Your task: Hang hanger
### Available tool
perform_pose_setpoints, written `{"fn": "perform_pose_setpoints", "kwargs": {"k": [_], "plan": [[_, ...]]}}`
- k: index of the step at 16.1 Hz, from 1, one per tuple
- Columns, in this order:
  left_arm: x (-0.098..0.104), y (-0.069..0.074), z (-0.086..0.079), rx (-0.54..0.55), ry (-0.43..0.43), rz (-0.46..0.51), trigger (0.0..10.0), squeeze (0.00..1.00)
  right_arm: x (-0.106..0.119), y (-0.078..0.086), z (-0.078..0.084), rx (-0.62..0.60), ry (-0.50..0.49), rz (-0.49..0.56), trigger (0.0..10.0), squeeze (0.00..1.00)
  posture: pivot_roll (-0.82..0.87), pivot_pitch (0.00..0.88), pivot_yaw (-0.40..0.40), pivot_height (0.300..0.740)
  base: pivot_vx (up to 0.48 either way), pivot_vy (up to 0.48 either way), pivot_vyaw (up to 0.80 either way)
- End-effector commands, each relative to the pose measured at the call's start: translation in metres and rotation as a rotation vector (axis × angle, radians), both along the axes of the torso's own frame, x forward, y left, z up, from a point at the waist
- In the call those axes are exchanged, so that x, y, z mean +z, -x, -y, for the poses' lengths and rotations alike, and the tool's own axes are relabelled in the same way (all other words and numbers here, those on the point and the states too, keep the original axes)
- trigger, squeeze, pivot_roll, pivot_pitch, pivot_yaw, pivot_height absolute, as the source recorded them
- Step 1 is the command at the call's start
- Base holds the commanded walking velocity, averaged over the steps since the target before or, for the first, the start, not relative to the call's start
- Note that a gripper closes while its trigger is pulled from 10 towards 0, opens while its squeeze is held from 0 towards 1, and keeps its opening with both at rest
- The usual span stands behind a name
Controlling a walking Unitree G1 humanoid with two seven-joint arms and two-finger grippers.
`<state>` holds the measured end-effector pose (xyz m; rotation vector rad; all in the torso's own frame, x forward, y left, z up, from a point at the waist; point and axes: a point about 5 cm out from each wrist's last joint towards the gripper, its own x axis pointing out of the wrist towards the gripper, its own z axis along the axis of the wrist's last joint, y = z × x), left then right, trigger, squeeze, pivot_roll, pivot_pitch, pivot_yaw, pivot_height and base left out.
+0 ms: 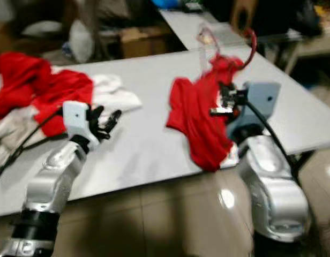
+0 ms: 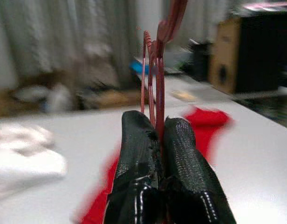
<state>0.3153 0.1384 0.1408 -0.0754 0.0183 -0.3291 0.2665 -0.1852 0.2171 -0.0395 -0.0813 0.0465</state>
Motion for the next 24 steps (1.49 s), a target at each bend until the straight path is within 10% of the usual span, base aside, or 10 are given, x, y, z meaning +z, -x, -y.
{"fn": "perform_pose_setpoints", "kwargs": {"k": [1,10,24], "plan": [[0.002,-0.001,0.005,-0.015,-0.008,0.006,10.0,0.00,-0.004,0.002,0.002,-0.015,0.034,-0.031,10.0,0.00,-0.22,0.002,0.087,0.740,0.000,-0.480,-0.80],[-0.006,0.000,0.001,0.061,0.070,-0.044,10.0,0.00,-0.039,0.015,0.028,-0.062,0.092,-0.181,10.0,0.00,-0.23,0.027,0.061,0.740,0.000,-0.039,-0.09],[-0.012,-0.002,-0.005,-0.018,-0.062,-0.025,10.0,0.00,-0.058,0.020,0.009,0.053,0.054,-0.158,10.0,0.00,-0.22,0.040,0.097,0.740,0.162,0.000,-0.29]]}}
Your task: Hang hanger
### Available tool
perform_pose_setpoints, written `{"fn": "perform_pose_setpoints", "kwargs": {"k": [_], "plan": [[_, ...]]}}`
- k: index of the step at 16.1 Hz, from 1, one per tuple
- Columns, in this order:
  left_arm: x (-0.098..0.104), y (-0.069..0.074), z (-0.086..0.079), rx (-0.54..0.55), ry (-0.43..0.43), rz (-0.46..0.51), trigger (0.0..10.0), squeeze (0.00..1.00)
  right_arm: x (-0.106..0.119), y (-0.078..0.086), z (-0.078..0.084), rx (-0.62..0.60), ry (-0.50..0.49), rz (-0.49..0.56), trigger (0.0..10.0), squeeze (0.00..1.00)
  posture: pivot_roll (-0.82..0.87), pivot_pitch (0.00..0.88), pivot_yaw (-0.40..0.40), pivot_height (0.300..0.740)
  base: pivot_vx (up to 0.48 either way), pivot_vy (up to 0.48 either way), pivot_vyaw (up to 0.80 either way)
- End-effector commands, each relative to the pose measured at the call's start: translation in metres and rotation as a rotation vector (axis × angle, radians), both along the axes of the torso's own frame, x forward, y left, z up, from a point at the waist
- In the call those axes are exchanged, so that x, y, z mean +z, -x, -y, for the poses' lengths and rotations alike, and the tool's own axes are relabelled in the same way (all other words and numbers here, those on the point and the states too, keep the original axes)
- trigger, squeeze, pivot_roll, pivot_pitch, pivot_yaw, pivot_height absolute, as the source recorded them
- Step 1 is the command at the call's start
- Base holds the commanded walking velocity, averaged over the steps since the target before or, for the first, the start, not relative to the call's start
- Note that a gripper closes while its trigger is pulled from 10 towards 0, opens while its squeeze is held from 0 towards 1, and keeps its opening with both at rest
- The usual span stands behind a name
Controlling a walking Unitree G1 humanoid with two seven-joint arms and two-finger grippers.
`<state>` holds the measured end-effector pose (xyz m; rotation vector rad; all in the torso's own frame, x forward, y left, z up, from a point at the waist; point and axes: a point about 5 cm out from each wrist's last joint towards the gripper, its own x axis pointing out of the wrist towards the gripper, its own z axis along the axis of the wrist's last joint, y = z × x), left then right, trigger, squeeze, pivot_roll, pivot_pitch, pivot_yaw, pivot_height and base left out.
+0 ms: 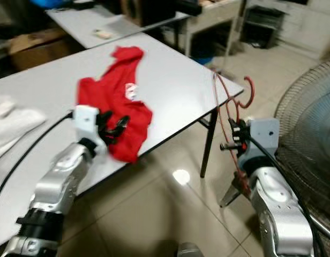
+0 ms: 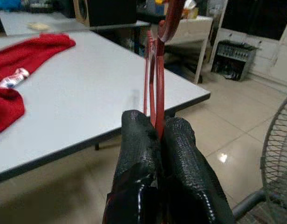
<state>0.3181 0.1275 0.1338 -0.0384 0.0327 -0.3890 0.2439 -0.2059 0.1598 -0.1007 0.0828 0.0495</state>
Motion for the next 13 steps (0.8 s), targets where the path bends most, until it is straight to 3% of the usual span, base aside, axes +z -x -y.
{"fn": "perform_pose_setpoints", "kwargs": {"k": [1,5,7,9,10,12,13], "plan": [[-0.005,-0.001,-0.020,0.059,-0.056,-0.012,10.0,0.00,-0.003,-0.001,-0.018,0.096,-0.003,-0.008,10.0,0.00,-0.22,0.041,0.098,0.740,0.337,0.000,0.00],[-0.009,-0.001,-0.038,0.121,-0.108,-0.029,10.0,0.00,-0.004,0.000,-0.028,0.177,0.010,-0.013,10.0,0.00,-0.21,0.040,0.094,0.740,0.000,0.000,0.00],[-0.010,0.000,-0.056,0.126,-0.185,-0.035,10.0,1.00,-0.004,0.001,-0.030,0.213,0.024,-0.018,10.0,0.00,-0.21,0.039,0.094,0.740,0.000,0.000,0.00],[-0.014,0.001,-0.071,0.074,-0.332,-0.056,10.0,1.00,-0.005,0.001,-0.029,0.241,0.060,-0.022,10.0,0.00,-0.21,0.037,0.098,0.740,0.000,0.000,0.00],[-0.015,-0.001,-0.074,0.055,-0.366,-0.064,10.0,0.00,-0.006,0.000,-0.026,0.239,0.061,-0.025,10.0,0.00,-0.21,0.035,0.099,0.740,0.000,0.000,0.00],[-0.016,-0.002,-0.076,0.015,-0.404,-0.070,10.0,0.00,-0.005,-0.001,-0.023,0.237,0.066,-0.027,10.0,0.00,-0.20,0.032,0.096,0.740,0.000,0.000,0.00],[-0.018,-0.003,-0.070,-0.062,-0.398,-0.070,10.0,0.00,-0.005,-0.003,-0.020,0.235,0.068,-0.027,10.0,0.00,-0.20,0.028,0.092,0.740,0.000,0.000,0.00]]}}
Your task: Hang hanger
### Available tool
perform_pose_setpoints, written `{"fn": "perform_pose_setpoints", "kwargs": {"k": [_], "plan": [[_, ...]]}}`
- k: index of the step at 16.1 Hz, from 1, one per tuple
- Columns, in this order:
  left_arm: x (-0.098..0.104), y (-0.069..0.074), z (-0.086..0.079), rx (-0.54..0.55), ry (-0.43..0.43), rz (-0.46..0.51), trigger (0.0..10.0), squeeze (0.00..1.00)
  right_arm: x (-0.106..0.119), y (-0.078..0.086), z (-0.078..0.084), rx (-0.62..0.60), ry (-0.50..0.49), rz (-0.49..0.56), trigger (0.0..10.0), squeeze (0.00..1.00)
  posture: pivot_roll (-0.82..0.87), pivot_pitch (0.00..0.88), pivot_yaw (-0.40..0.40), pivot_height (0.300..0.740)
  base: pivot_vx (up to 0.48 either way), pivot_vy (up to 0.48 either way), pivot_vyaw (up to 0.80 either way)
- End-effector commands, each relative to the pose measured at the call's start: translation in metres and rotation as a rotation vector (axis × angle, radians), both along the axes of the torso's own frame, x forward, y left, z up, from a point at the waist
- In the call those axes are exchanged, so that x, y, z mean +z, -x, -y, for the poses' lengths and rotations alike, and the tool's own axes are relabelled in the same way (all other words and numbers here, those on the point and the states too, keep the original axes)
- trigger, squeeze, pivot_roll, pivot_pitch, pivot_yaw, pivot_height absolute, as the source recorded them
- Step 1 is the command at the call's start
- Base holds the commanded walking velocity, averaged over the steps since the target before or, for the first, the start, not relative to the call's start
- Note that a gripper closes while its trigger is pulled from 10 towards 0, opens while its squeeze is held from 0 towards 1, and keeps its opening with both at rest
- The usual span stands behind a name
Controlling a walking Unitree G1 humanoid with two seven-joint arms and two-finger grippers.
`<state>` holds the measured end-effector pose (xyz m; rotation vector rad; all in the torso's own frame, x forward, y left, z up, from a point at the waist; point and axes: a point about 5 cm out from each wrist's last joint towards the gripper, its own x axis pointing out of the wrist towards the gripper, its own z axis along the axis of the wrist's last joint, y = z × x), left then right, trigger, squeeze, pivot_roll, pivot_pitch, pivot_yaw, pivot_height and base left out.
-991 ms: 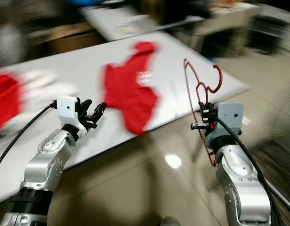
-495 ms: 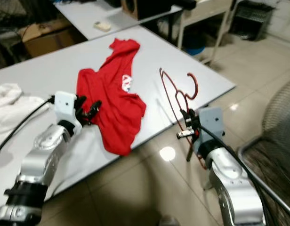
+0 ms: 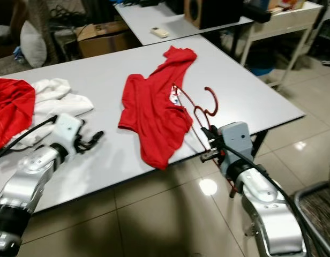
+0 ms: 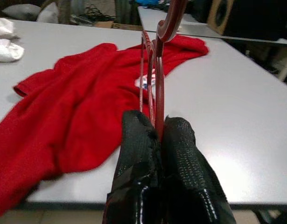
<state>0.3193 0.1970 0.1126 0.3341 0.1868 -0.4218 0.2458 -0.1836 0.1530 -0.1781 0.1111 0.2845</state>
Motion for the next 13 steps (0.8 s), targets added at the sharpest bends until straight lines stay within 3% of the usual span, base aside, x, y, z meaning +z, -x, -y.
{"fn": "perform_pose_setpoints", "kwargs": {"k": [1,2,6,13], "plan": [[0.001,-0.003,0.003,-0.054,-0.005,0.003,10.0,0.00,0.001,-0.002,0.003,-0.001,0.002,0.012,10.0,0.00,-0.20,0.027,0.092,0.740,0.000,0.000,0.00],[-0.002,-0.007,0.006,-0.099,-0.025,0.002,10.0,0.00,0.001,-0.003,0.003,0.001,0.007,0.014,10.0,0.00,-0.20,0.023,0.093,0.740,0.000,0.000,0.00],[-0.007,-0.019,0.002,-0.106,-0.148,0.008,10.0,0.00,0.001,-0.002,0.002,0.010,0.022,0.019,10.0,0.00,-0.22,0.008,0.103,0.740,0.000,0.000,0.00],[-0.005,-0.043,0.017,-0.096,-0.217,0.040,10.0,0.00,0.003,-0.004,0.003,0.010,0.037,0.041,10.0,0.00,-0.25,0.000,0.125,0.740,0.000,0.000,0.00]]}}
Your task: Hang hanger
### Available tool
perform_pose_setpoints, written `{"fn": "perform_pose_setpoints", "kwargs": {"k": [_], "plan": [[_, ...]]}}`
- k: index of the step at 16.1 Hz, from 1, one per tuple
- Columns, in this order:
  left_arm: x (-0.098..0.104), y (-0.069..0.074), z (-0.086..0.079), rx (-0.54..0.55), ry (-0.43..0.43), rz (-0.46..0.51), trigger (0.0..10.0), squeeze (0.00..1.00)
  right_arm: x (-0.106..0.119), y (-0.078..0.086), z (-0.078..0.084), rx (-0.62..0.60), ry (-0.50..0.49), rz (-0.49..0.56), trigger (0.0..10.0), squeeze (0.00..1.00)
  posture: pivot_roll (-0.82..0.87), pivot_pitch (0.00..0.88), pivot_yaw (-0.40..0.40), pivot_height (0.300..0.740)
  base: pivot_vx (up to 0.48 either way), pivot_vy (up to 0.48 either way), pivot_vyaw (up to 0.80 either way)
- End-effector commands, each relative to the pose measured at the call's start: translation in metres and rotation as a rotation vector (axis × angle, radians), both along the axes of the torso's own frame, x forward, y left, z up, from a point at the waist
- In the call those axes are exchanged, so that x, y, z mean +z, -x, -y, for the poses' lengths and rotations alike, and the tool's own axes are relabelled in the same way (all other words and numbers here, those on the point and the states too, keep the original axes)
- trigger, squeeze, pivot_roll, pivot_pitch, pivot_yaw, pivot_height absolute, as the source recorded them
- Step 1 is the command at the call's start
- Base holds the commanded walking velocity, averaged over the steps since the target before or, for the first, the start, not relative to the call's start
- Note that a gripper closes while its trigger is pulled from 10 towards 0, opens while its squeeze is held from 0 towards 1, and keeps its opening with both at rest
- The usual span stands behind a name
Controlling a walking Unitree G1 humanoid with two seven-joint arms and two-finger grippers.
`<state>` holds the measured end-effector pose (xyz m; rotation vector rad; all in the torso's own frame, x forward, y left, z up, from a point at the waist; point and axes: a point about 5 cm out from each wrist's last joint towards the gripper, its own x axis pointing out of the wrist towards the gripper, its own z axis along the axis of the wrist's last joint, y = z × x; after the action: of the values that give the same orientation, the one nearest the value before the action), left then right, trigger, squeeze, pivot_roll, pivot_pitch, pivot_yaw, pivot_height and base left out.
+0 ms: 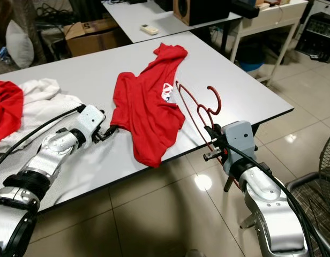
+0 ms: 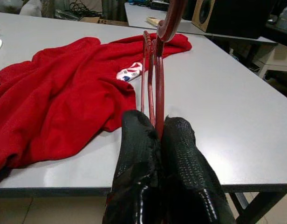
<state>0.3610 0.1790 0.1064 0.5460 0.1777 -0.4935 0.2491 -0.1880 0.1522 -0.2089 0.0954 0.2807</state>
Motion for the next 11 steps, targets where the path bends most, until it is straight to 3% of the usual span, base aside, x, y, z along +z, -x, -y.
{"fn": "perform_pose_setpoints", "kwargs": {"k": [1,2,3,5,6,7,8,9,11], "plan": [[-0.002,-0.002,0.000,0.005,-0.044,-0.007,9.2,0.00,0.005,-0.001,-0.001,0.007,0.002,0.026,10.0,0.00,-0.25,0.000,0.131,0.740,0.000,0.000,0.00],[-0.005,-0.002,0.002,0.005,-0.064,-0.020,5.4,0.00,0.007,-0.001,-0.001,0.002,-0.001,0.033,10.0,0.00,-0.26,0.000,0.134,0.740,0.000,0.000,0.00],[-0.007,-0.003,0.003,0.011,-0.073,-0.029,4.9,0.00,0.008,-0.002,-0.001,-0.005,-0.006,0.037,10.0,0.00,-0.26,0.000,0.136,0.740,0.000,0.000,0.00],[-0.010,-0.004,0.006,0.033,-0.097,-0.043,9.2,0.00,0.009,-0.003,-0.001,-0.007,-0.010,0.042,10.0,0.00,-0.26,0.000,0.135,0.740,0.000,0.000,0.00],[-0.011,-0.005,0.008,0.040,-0.096,-0.044,9.4,0.00,0.009,-0.003,-0.001,-0.006,-0.010,0.043,10.0,0.00,-0.26,0.000,0.134,0.740,0.000,0.000,0.00],[-0.010,-0.006,0.010,0.044,-0.088,-0.042,8.5,0.00,0.010,-0.003,-0.002,-0.004,-0.010,0.044,10.0,0.00,-0.26,0.000,0.133,0.740,0.000,0.000,0.00],[-0.009,-0.007,0.012,0.049,-0.066,-0.041,6.4,0.00,0.010,-0.004,-0.002,-0.002,-0.009,0.045,10.0,0.00,-0.27,0.000,0.132,0.740,0.000,0.000,0.00],[-0.009,-0.007,0.013,0.050,-0.058,-0.041,5.2,0.00,0.010,-0.004,-0.002,-0.002,-0.009,0.045,10.0,0.00,-0.27,0.000,0.132,0.740,0.000,0.000,0.00],[-0.011,-0.007,0.016,0.066,-0.042,-0.049,4.0,0.00,0.010,-0.003,-0.002,0.000,-0.006,0.043,10.0,0.00,-0.27,0.000,0.132,0.740,0.000,0.000,0.00]]}}
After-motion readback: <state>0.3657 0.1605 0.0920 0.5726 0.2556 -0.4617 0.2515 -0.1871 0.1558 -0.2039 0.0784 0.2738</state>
